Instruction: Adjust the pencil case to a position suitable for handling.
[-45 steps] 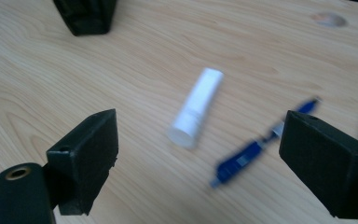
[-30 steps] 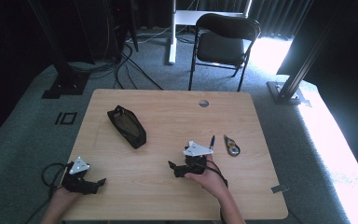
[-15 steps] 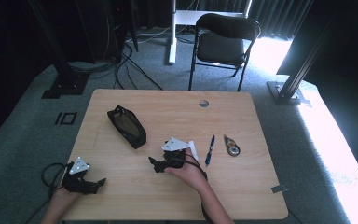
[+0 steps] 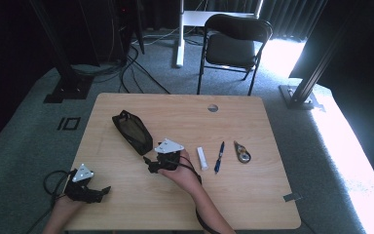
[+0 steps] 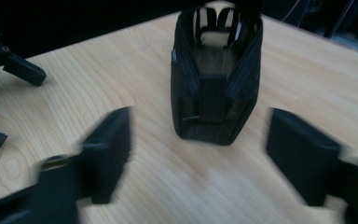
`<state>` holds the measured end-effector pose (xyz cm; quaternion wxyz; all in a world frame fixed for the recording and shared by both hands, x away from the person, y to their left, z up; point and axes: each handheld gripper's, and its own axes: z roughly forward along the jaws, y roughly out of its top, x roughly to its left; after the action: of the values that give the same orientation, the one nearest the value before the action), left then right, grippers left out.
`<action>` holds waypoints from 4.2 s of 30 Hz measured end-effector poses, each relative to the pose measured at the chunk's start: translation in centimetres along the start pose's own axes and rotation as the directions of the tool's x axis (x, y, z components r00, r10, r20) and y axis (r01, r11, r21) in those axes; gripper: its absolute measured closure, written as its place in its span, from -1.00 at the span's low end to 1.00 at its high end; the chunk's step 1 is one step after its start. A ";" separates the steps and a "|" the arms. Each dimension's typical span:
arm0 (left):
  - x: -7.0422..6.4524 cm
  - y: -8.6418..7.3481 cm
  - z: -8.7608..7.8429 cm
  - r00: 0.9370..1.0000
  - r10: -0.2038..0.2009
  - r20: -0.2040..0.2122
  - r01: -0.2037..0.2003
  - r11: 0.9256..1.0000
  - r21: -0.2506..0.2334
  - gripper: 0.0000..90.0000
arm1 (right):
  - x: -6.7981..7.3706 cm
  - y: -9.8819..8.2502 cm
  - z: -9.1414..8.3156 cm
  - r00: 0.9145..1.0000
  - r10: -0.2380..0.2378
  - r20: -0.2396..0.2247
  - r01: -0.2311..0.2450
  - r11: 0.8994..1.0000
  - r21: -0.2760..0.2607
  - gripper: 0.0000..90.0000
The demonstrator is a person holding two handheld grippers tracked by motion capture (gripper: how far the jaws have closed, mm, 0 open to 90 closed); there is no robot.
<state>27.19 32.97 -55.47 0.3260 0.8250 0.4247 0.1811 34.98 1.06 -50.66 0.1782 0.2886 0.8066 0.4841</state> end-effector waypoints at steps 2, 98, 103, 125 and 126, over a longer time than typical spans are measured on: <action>0.0 0.0 0.0 1.000 0.000 0.000 0.000 1.000 0.000 -0.97 | -0.1 0.1 0.3 1.000 0.000 0.009 0.000 1.000 0.000 -0.25; 0.0 0.0 0.0 1.000 -0.003 -0.001 0.003 1.000 -0.001 -0.97 | -2.1 -9.2 -15.7 0.995 0.071 0.074 -0.080 0.989 0.127 0.61; 0.0 0.0 0.0 1.000 -0.003 -0.001 0.003 1.000 -0.001 -0.97 | -2.4 -9.9 -16.7 0.993 0.082 0.089 -0.092 0.988 0.123 0.61; 0.0 0.0 0.0 1.000 -0.003 -0.001 0.003 1.000 -0.001 -0.96 | -3.0 -11.3 -20.6 0.992 0.089 0.093 -0.099 0.989 0.107 0.31; 0.0 0.0 0.0 1.000 -0.003 -0.001 0.003 1.000 -0.001 -0.97 | -3.1 -11.5 -20.8 0.991 0.087 0.097 -0.098 0.989 0.112 0.30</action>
<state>27.18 32.97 -55.49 0.3266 0.8241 0.4259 0.1811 22.23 -19.20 -51.07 0.1754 0.3577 0.8100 0.4303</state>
